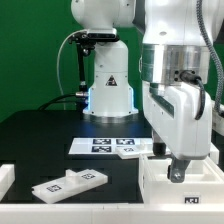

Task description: Assemble cabinet

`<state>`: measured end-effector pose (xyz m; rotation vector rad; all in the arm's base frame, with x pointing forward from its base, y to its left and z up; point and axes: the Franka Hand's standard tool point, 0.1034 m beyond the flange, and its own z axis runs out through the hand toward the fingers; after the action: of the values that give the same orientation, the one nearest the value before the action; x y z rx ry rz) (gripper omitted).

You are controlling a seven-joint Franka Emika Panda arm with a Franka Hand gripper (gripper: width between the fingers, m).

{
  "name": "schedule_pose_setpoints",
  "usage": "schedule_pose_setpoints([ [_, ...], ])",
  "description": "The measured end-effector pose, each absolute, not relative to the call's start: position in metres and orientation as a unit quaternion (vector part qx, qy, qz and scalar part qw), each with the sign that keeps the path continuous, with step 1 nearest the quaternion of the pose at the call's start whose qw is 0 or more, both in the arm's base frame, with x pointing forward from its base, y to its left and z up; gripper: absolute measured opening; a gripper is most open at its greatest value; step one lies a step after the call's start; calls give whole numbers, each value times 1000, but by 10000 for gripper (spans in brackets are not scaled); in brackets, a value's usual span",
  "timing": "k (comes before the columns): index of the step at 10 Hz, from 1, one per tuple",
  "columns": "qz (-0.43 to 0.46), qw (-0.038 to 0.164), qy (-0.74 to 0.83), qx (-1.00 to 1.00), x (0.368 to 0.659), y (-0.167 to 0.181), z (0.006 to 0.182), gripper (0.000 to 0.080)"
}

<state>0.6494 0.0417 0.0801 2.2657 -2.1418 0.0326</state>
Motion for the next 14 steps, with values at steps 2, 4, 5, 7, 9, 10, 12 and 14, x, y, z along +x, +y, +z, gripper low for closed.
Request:
schedule_pose_setpoints([
  [2,11,12,-682,731,650,41,81,797],
  [4,39,-17,-644,764,647,36,94,797],
  [5,33,-14,-633,773,632,40,92,797],
  [7,31,-13,-628,777,631,44,92,797],
  [9,30,-12,-628,778,631,45,91,797],
  [10,30,-12,-626,779,631,45,91,797],
  [12,48,-20,-537,842,626,48,90,797],
  [14,51,-22,-447,893,613,54,99,797],
])
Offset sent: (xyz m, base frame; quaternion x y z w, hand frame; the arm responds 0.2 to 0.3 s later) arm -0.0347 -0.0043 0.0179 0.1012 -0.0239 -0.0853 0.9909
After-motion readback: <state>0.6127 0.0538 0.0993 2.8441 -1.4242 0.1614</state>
